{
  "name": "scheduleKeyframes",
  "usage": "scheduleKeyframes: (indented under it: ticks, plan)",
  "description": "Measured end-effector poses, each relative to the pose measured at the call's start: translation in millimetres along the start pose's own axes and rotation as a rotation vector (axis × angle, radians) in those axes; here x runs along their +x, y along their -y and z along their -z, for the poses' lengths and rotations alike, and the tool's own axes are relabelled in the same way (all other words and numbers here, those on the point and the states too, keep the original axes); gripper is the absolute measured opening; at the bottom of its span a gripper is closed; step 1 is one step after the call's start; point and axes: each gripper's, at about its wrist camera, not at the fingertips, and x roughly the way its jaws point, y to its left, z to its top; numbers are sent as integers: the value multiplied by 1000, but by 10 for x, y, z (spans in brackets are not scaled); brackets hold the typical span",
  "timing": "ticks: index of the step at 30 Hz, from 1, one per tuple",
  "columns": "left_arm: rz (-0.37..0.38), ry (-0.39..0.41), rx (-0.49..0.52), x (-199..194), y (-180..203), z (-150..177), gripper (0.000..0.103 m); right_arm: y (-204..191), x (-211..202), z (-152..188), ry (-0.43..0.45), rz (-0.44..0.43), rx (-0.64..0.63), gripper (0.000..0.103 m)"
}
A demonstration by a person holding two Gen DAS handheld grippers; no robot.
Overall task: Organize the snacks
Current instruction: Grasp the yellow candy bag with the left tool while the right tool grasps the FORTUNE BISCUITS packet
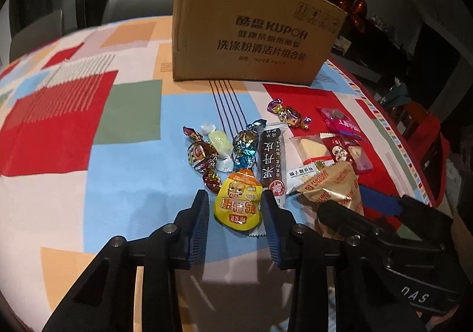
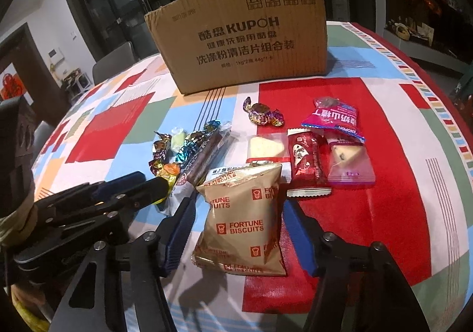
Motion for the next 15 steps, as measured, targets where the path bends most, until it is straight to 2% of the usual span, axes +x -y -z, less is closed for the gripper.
scheduleKeyframes:
  ticks: [5,9,12,15]
  plan:
    - [15,-15,-23,72,-12,-3,35,4,59,-25,-23,-4,5,55]
    - [-3,-10,-5,84,15,-5,28,6,66,-30,-25,-8,-3,51]
    - [-1,-13,-7,74,19,-6,27,-19,52,-35,-20,-11,-29,45]
    - [-14,-4,-5,16,42,2,27,-41,17,-37,-9,-11,-51,45]
